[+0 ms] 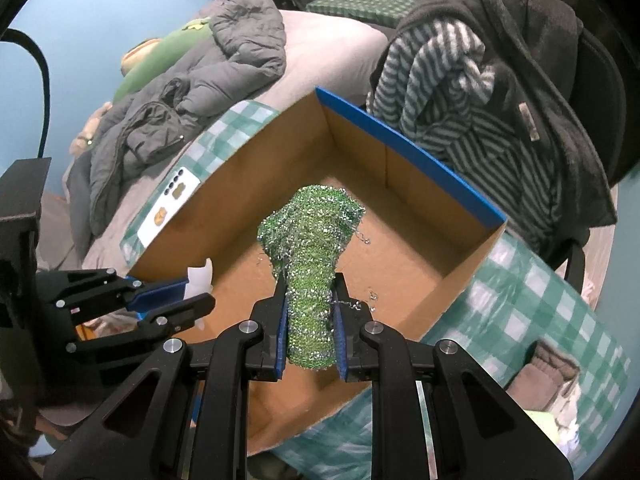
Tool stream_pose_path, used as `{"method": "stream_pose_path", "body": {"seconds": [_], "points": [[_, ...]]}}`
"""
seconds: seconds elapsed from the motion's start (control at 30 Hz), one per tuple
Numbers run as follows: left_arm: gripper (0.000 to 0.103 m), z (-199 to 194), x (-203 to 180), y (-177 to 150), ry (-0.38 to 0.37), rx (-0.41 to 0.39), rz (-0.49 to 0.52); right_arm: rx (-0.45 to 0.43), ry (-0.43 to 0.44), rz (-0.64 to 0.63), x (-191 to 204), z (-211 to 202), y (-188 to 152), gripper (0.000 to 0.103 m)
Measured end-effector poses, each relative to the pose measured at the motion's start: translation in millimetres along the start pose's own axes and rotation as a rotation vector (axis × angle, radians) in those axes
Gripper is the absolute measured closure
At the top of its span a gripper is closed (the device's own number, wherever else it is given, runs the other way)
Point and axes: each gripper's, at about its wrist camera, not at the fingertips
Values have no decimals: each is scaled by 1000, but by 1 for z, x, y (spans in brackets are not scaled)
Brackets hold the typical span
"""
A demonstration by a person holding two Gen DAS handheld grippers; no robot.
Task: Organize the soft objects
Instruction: 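Open the right gripper to drop the knit pad into the box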
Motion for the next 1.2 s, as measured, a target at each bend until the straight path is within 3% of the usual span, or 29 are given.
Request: {"method": "stream_pose_path", "body": {"seconds": [0.2,0.37,0.57,0.8,1.2], "points": [[86,10,2,0,16,31,3,16,0,33,-4,11,-2,85],[81,9,5,-2,41,28,2,9,-13,35,-1,9,-2,79],[68,-1,8,-3,41,3,-25,13,-19,39,-2,8,-2,59],[64,-12,4,-5,27,-12,-39,13,-56,36,-2,3,-5,44],[63,-23,0,-13,26,-10,-55,8,-64,38,-7,-9,-13,43]]}}
Point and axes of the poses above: each gripper's, at about its wrist camera, not at the fingertips, and z roughly the way its jaws point, x to its left, y to its top, and after that the axes turned 8 degrees about -z, right-handed
